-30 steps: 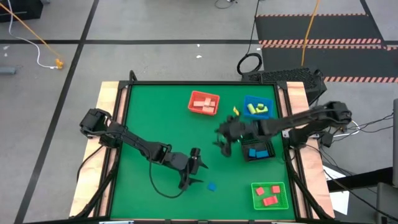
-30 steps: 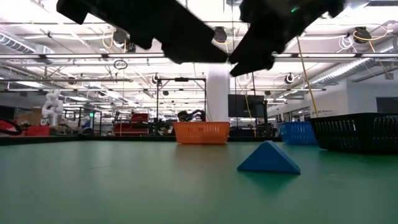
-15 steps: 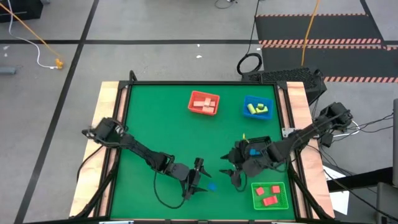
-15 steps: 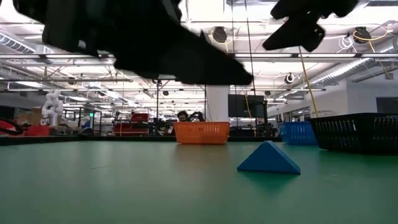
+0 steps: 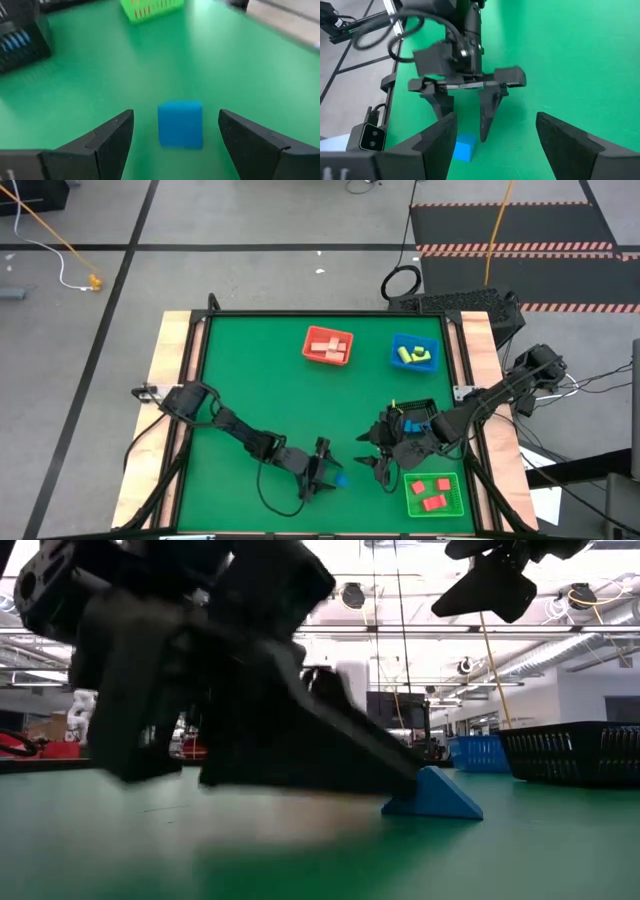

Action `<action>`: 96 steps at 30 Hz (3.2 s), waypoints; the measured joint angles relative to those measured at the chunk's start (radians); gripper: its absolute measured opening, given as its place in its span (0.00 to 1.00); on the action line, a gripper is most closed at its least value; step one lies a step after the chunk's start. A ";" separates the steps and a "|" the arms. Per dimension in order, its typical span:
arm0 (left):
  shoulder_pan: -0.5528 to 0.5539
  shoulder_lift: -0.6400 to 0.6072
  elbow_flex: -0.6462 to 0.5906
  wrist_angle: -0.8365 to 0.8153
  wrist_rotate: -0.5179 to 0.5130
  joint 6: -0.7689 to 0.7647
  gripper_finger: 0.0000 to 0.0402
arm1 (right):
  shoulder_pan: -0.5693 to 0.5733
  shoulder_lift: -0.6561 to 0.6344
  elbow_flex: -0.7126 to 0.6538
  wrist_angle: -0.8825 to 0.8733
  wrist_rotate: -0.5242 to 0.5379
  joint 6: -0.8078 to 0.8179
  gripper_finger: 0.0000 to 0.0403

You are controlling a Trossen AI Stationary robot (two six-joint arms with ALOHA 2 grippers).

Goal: Sort & place blocks by color
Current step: Put the blue block into the black bin

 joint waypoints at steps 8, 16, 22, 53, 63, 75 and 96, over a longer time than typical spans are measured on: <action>0.014 0.077 0.082 -0.019 0.004 -0.041 0.72 | 0.000 0.000 -0.001 0.001 0.000 -0.017 0.65; 0.013 0.073 0.110 -0.120 0.006 -0.251 0.37 | 0.000 0.000 -0.052 0.007 -0.005 0.054 0.65; -0.001 0.054 0.108 -0.138 -0.029 -0.232 0.33 | 0.000 0.000 -0.129 0.006 -0.008 0.256 0.65; -0.003 -0.139 0.107 0.065 -0.475 0.315 0.33 | -0.072 0.000 -0.409 0.861 -0.008 0.380 0.65; 0.074 -0.139 0.107 0.087 -0.470 0.369 0.33 | -0.115 0.000 -0.409 0.998 -0.003 0.252 0.65; 0.125 -0.139 0.107 0.120 -0.458 0.462 0.33 | -0.147 0.000 -0.409 0.989 -0.004 0.241 0.63; 0.115 -0.140 0.107 0.122 -0.484 0.448 0.57 | -0.192 -0.001 -0.406 0.949 -0.017 0.204 0.17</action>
